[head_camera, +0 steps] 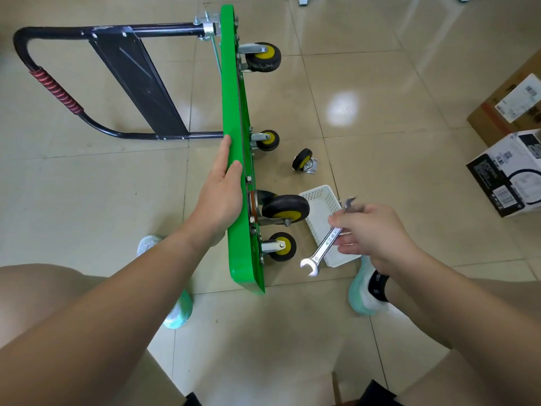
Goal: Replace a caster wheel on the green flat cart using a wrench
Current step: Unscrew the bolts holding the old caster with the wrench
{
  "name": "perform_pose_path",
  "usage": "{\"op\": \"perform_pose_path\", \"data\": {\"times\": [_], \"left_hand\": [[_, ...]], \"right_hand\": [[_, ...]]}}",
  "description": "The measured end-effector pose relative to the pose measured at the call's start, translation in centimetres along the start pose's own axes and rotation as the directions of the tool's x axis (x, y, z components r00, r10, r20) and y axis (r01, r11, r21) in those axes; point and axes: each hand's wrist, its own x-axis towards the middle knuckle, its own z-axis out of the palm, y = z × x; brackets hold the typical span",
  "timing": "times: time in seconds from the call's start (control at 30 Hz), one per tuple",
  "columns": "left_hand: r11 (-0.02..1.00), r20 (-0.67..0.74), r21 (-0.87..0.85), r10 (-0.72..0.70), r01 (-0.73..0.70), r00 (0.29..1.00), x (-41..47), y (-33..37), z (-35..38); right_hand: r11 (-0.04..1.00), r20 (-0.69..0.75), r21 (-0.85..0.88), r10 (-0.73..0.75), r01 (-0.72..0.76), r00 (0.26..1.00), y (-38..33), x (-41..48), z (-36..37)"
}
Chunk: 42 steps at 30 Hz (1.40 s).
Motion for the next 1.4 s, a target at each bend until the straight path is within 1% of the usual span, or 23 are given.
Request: {"op": "perform_pose_path", "data": {"times": [0.07,0.13,0.2,0.27,0.37,0.47,0.57,0.67,0.77,0.83,0.93,0.97,1.0,1.07,1.13,1.27,1.33,1.4], "left_hand": [[1.000,0.005,0.004,0.006,-0.006,1.000,0.0,0.0,0.0],[1.000,0.003,0.012,0.007,-0.007,1.000,0.0,0.1,0.0],[1.000,-0.002,0.003,0.003,-0.003,1.000,0.0,0.1,0.0],[1.000,-0.009,0.001,0.009,-0.009,1.000,0.1,0.1,0.1],[1.000,-0.008,0.010,0.013,-0.013,1.000,0.1,0.1,0.1],[1.000,-0.011,0.012,0.011,-0.011,1.000,0.2,-0.1,0.1],[1.000,-0.003,-0.005,0.008,-0.008,1.000,0.3,-0.2,0.1],[1.000,0.006,-0.003,0.018,-0.018,1.000,0.3,-0.2,0.0],[1.000,0.011,-0.011,0.012,-0.012,1.000,0.4,-0.2,0.1],[1.000,0.008,-0.013,0.012,-0.012,1.000,0.3,-0.3,0.1],[1.000,0.014,-0.015,0.011,-0.011,1.000,0.3,-0.3,0.0],[1.000,0.016,-0.017,0.011,-0.011,1.000,0.3,-0.2,0.1],[1.000,0.014,-0.019,0.012,-0.012,1.000,0.3,-0.2,0.0],[1.000,0.009,-0.020,0.017,-0.017,1.000,0.3,-0.3,0.0],[1.000,0.005,-0.023,0.016,-0.016,1.000,0.4,-0.4,0.0],[1.000,0.003,-0.016,0.017,-0.017,1.000,0.4,-0.4,0.0],[1.000,0.000,-0.008,0.020,-0.020,1.000,0.3,-0.3,0.1],[1.000,0.003,-0.006,0.009,-0.009,1.000,0.2,-0.2,0.2]], "right_hand": [[0.995,0.037,0.056,0.077,-0.079,0.996,0.5,0.3,-0.7],[0.974,0.102,0.109,0.190,-0.201,0.976,1.4,0.5,-1.1],[0.932,0.171,0.150,0.303,-0.328,0.938,2.3,0.5,-1.1],[0.889,0.228,0.175,0.380,-0.422,0.896,3.3,0.3,-1.2],[0.850,0.301,0.176,0.433,-0.496,0.850,4.8,-0.4,-1.3],[0.823,0.425,0.147,0.448,-0.548,0.787,6.2,-1.0,-1.4],[0.833,0.557,0.056,0.431,-0.550,0.710,6.9,-1.6,-1.5],[0.863,0.662,-0.017,0.388,-0.505,0.641,7.5,-2.3,-1.1],[0.897,0.707,-0.015,0.323,-0.443,0.630,7.6,-2.7,-0.5],[0.903,0.728,0.014,0.285,-0.430,0.623,7.2,-2.9,-0.3],[0.911,0.808,0.005,0.238,-0.411,0.538,6.7,-3.2,-0.5],[0.922,0.813,-0.006,0.230,-0.386,0.535,6.7,-3.4,-0.4],[0.936,0.793,-0.018,0.227,-0.352,0.564,6.7,-3.5,-0.2],[0.958,0.716,-0.025,0.218,-0.287,0.664,7.0,-3.5,0.3],[0.971,0.654,-0.021,0.194,-0.239,0.731,7.2,-3.4,0.7],[0.980,0.588,-0.007,0.167,-0.201,0.791,7.2,-3.8,2.0],[0.992,0.538,-0.056,0.124,-0.112,0.834,7.5,-4.1,2.8],[0.994,0.513,-0.096,0.093,-0.051,0.853,7.7,-4.2,3.6]]}}
